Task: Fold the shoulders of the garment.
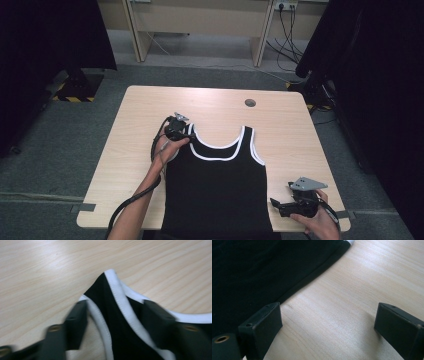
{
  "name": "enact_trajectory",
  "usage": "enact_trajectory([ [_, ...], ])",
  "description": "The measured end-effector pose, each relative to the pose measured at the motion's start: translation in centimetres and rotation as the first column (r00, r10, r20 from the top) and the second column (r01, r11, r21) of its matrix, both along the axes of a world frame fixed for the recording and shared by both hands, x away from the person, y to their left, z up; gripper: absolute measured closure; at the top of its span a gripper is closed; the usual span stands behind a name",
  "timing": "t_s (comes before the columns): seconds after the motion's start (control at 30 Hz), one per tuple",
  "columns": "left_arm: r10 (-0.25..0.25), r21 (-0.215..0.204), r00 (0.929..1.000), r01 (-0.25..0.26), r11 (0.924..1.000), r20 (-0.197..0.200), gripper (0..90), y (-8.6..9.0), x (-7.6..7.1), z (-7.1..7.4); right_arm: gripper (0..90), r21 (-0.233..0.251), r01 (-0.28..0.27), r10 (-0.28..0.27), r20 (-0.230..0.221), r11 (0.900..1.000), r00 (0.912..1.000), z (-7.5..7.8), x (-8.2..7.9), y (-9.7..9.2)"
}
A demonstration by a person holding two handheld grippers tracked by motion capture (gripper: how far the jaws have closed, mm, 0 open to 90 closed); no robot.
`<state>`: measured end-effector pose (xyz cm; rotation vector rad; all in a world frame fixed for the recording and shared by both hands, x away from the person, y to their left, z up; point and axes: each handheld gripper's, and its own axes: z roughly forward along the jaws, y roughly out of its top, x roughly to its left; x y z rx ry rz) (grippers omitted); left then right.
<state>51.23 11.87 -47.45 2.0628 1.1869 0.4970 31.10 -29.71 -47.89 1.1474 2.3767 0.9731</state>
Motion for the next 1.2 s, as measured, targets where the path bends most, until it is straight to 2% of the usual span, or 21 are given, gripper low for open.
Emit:
enact_trajectory([
  [0.07,-0.016,0.016,0.9999,0.016,0.9997,0.005,65.9,-0.5,-0.4,0.1,7.9,0.0,0.0,0.0,0.0,1.0,1.0,0.0,0.0,0.0],
  [0.13,-0.025,0.024,0.9997,0.025,0.9994,0.001,73.9,-0.9,-0.7,0.2,7.9,0.0,0.0,0.0,0.0,1.0,1.0,0.0,0.0,0.0],
  [0.3,-0.052,-0.011,0.9986,0.052,0.9986,0.002,81.0,-1.2,-1.5,0.7,7.8,0.0,0.0,0.0,-0.001,1.0,1.0,0.0,0.0,0.0],
  [0.43,-0.085,-0.042,0.9963,0.085,0.9955,0.017,81.7,-1.4,-2.5,1.9,7.7,0.0,-0.002,0.002,-0.002,1.0,1.0,0.0,0.1,0.0],
  [0.6,-0.119,-0.081,0.9912,0.124,0.989,0.056,81.9,-1.1,-4.4,3.6,7.7,0.0,-0.002,0.002,-0.001,1.0,1.0,0.0,0.1,0.0],
  [0.77,-0.148,-0.072,0.9841,0.155,0.9853,0.099,81.8,-0.9,-7.1,4.5,7.7,0.0,0.0,0.0,-0.001,1.0,1.0,0.0,0.1,0.0],
  [0.83,-0.161,-0.072,0.9795,0.17,0.9828,0.121,81.8,-0.8,-8.7,4.5,7.7,0.0,0.0,0.0,-0.001,1.0,1.0,0.0,0.1,0.1],
  [0.87,-0.161,-0.072,0.9795,0.17,0.9828,0.121,81.8,-0.8,-8.7,4.5,7.7,0.0,0.0,0.0,-0.001,1.0,1.0,0.0,0.1,0.1],
  [0.93,-0.173,-0.07,0.9762,0.183,0.9805,0.131,81.4,-0.6,-10.1,4.4,7.7,0.0,0.001,-0.001,-0.001,1.0,1.0,0.0,0.1,0.1],
  [1.1,-0.188,-0.063,0.9721,0.198,0.9781,0.14,80.1,-0.3,-12.9,3.5,7.7,0.0,0.001,-0.001,0.0,1.0,1.0,0.0,0.1,0.1],
  [1.2,-0.209,-0.069,0.9698,0.219,0.9733,0.126,77.4,-0.2,-14.4,3.0,7.7,0.0,0.002,-0.002,0.0,1.0,1.0,0.0,0.1,0.1],
])
